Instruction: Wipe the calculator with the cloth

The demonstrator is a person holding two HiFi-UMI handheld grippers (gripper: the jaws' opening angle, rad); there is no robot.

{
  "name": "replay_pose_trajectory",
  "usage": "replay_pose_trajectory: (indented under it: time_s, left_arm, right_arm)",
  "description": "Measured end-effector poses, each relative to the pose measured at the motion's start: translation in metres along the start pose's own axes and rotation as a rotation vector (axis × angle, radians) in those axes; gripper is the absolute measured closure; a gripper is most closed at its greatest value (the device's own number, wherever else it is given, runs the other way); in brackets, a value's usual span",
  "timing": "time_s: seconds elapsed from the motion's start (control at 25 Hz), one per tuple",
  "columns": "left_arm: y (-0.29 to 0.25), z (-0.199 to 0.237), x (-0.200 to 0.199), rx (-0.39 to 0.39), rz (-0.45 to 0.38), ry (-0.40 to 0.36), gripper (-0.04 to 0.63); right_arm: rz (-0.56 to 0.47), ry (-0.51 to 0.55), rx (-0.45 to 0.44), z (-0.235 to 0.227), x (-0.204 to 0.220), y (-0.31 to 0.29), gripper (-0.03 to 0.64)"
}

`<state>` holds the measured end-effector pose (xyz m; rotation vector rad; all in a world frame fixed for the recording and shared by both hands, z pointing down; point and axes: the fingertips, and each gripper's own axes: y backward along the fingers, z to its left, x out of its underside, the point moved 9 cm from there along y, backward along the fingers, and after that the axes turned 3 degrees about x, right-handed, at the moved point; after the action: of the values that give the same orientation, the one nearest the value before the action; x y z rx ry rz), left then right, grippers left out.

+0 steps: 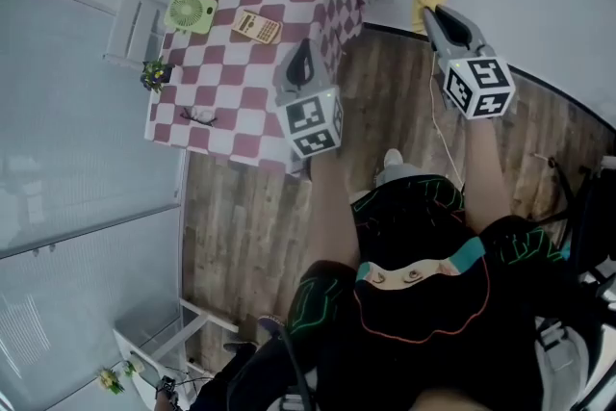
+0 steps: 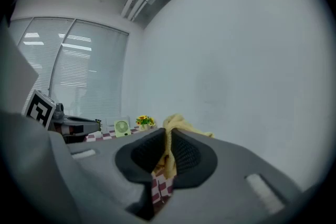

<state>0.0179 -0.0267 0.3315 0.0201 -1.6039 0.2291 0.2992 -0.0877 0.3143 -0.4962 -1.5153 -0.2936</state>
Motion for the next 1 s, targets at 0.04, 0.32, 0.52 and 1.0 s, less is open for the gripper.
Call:
replay_pose_trajectory:
  time_s: [0.04,0.32,0.52,1.0]
  left_arm:
    - [-0.009,0.0,-0.002,-0.003,-0.004,-0.005,0.584]
    - [-0.048,0.012,-0.011,-0.056,-0.017,-0.019,0.586]
    - [-0.057,0.038,-0.002,-0.12,0.019,0.005,0.586]
    - [-0.157,0.104,0.02,-0.116,0.076,0.083,0.584]
  right_arm:
    - [-0.004,0.002,-0.007,-0.005,-0.002,-0.009,0.578]
    - [-0.024,-0.002,-0.054,-0.028,-0.01,-0.064,0.578]
    - [-0.013,-0.015,-0.096,-0.025,-0.006,-0.102,0.578]
    - [0.071,-0.002,-0.085,-0.033,0.0,-0.22,0.578]
